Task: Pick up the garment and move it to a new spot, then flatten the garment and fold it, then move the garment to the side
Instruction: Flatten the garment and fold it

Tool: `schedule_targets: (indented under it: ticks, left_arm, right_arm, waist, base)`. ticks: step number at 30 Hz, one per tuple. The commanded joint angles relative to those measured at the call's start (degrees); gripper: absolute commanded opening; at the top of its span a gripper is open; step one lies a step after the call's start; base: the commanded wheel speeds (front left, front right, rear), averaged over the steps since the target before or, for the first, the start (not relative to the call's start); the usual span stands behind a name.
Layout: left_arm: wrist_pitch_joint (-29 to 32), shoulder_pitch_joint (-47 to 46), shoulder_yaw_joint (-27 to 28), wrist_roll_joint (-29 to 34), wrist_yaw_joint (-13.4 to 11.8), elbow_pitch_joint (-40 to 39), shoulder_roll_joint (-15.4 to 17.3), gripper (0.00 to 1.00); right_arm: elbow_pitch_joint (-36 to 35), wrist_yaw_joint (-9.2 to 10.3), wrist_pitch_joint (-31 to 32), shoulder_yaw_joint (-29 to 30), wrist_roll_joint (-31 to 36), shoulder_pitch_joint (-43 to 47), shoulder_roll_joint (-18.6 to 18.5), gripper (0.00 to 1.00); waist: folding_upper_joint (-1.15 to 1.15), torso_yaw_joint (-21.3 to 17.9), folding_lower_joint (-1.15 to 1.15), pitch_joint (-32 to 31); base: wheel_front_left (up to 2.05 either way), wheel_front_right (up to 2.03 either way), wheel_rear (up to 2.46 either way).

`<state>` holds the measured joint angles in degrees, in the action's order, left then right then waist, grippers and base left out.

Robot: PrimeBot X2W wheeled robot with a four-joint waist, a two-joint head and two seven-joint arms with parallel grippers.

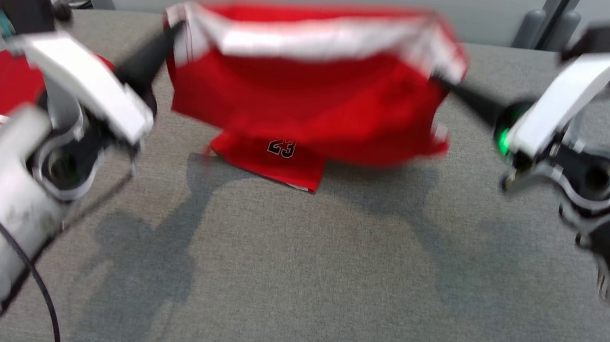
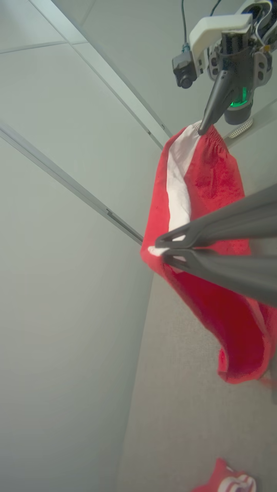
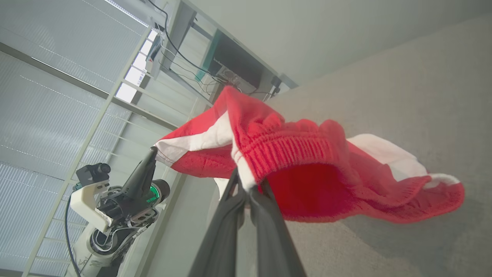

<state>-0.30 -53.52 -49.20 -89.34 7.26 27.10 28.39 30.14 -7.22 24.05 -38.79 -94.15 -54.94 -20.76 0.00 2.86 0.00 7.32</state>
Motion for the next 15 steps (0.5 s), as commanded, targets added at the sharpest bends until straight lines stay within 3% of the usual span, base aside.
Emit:
schedule_targets:
  ticks: [1,5,15]
  left_arm:
    - [1.38,1.25,1.26,-1.04,0.23,-0.83,3.25,0.00]
    - [7.22,7.32,-1.22,-3.45,0.23,-1.77,6.06,0.00]
    - [25.01,12.85,-8.24,-5.79,0.07,-8.70,13.28,0.00]
  right_arm:
    - [-0.49,-0.26,2.82,-0.86,-0.75,2.87,-1.30,0.00]
    - [-0.14,-0.26,9.79,-3.66,-2.08,8.12,-4.38,0.00]
    - [-9.15,-0.26,15.93,-8.05,-2.67,17.19,-8.48,0.00]
  waist:
    - [0.00,0.41,0.00,-0.91]
    - [0.00,0.53,0.00,-2.81]
    - [0.00,-1.07,0.00,-9.27]
  base:
    - [0.00,0.00,0.00]
    - [0.00,0.00,0.00]
    - [0.00,0.00,0.00]
